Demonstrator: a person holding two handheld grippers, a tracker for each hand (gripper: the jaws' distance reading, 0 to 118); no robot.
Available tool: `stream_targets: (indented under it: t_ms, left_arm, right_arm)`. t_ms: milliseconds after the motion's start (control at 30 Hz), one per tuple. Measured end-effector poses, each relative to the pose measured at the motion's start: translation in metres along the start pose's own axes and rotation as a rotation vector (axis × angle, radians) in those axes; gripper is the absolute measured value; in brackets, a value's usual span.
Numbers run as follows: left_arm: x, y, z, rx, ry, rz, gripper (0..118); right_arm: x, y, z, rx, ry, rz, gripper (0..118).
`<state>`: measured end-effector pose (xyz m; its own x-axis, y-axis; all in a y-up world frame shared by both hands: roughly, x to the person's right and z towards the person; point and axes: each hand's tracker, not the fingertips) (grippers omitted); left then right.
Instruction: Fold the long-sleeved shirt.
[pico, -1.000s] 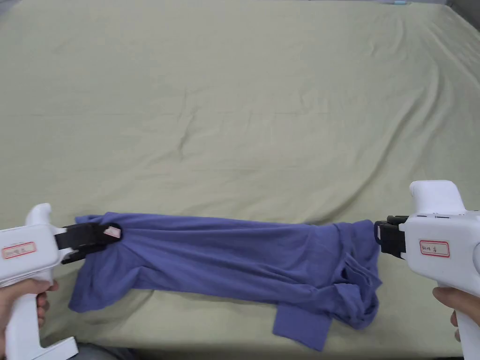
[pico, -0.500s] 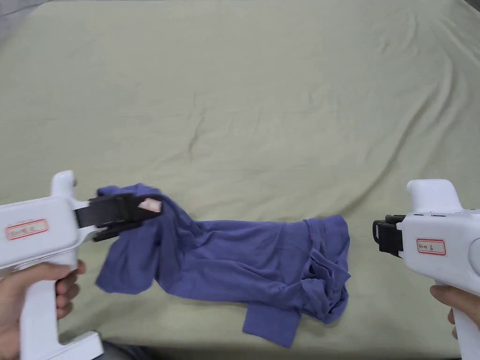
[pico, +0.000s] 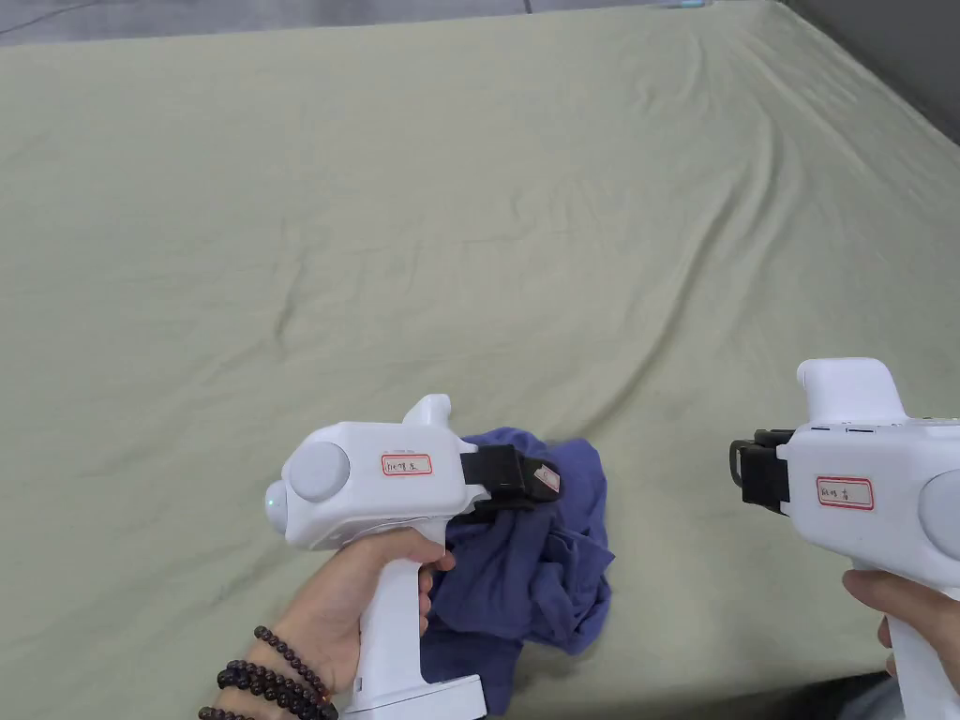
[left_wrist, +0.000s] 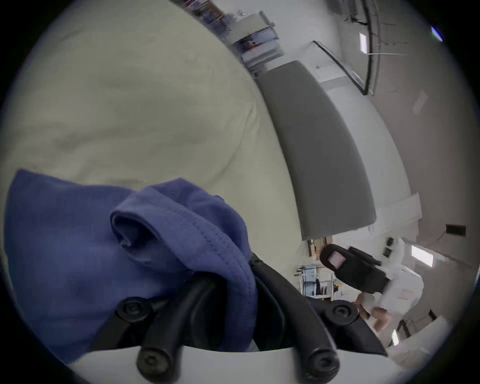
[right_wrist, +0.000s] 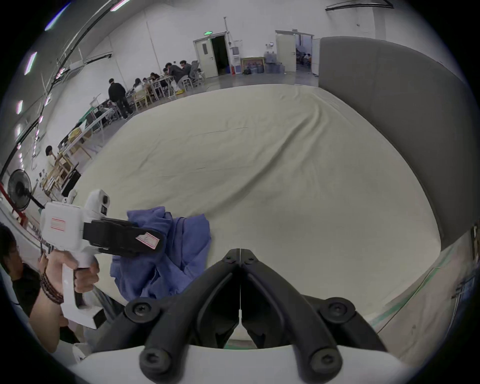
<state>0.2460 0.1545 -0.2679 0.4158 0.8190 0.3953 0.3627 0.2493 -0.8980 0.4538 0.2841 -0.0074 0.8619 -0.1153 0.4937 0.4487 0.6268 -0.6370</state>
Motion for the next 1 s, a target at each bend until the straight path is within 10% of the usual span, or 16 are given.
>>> stream_targets:
  t_ms: [100, 300, 367, 433, 600, 1000]
  left_arm:
    - [-0.006, 0.004, 0.005, 0.032, -0.106, 0.061, 113]
    - [0.015, 0.002, 0.083, 0.168, -0.196, 0.006, 118]
    - [0.022, -0.004, 0.12, 0.265, -0.18, -0.026, 94]
    - [0.021, -0.016, 0.147, 0.368, -0.064, -0.128, 0]
    - [0.022, -0.051, 0.137, 0.388, 0.334, -0.4, 0]
    - [0.004, -0.071, 0.03, 0.267, 0.314, -0.361, 0]
  right_arm:
    - [0.008, -0.004, 0.0, -0.006, -0.012, -0.012, 3]
    - [0.01, -0.006, -0.001, -0.015, -0.011, -0.02, 3]
    - [0.006, -0.007, -0.004, -0.015, -0.006, -0.016, 3]
    - [0.001, -0.007, -0.005, -0.018, 0.006, -0.009, 3]
    - [-0.014, -0.008, -0.013, -0.027, 0.034, 0.014, 3]
    - [-0.071, -0.005, -0.024, -0.04, 0.169, 0.112, 3]
